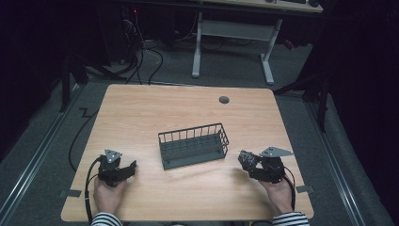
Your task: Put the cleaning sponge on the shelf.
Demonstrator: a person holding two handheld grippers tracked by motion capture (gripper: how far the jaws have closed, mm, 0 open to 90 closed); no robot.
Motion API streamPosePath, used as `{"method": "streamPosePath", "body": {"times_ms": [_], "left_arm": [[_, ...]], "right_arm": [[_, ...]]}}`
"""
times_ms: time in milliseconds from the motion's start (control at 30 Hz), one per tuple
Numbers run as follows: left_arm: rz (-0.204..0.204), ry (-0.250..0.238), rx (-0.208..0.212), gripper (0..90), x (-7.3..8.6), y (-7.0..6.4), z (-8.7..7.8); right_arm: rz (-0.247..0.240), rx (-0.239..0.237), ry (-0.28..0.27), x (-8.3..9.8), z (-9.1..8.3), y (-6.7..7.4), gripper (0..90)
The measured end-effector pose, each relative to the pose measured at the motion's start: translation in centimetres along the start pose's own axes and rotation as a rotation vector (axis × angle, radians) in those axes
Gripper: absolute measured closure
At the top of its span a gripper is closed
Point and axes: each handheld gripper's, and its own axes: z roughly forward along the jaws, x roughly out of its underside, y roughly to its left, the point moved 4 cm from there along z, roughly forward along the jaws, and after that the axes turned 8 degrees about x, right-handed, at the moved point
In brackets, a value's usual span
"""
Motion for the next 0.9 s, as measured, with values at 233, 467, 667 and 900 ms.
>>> {"method": "streamPosePath", "body": {"times_ms": [233,467,667,900], "left_arm": [[0.000,0.000,0.000,27.0,0.0,0.0,0.0],[0.000,0.000,0.000,27.0,0.0,0.0,0.0],[0.000,0.000,0.000,27.0,0.0,0.0,0.0],[0.000,0.000,-0.001,26.9,0.0,0.0,0.0]], "right_arm": [[0.006,-0.034,-0.043,-1.3,-1.2,0.1,42.3],[0.012,-0.053,-0.059,-2.4,-1.8,0.0,42.3],[-0.002,-0.063,-0.072,-3.4,-2.4,0.3,42.3],[-0.018,-0.083,-0.103,-5.3,-3.0,0.8,42.2]]}}
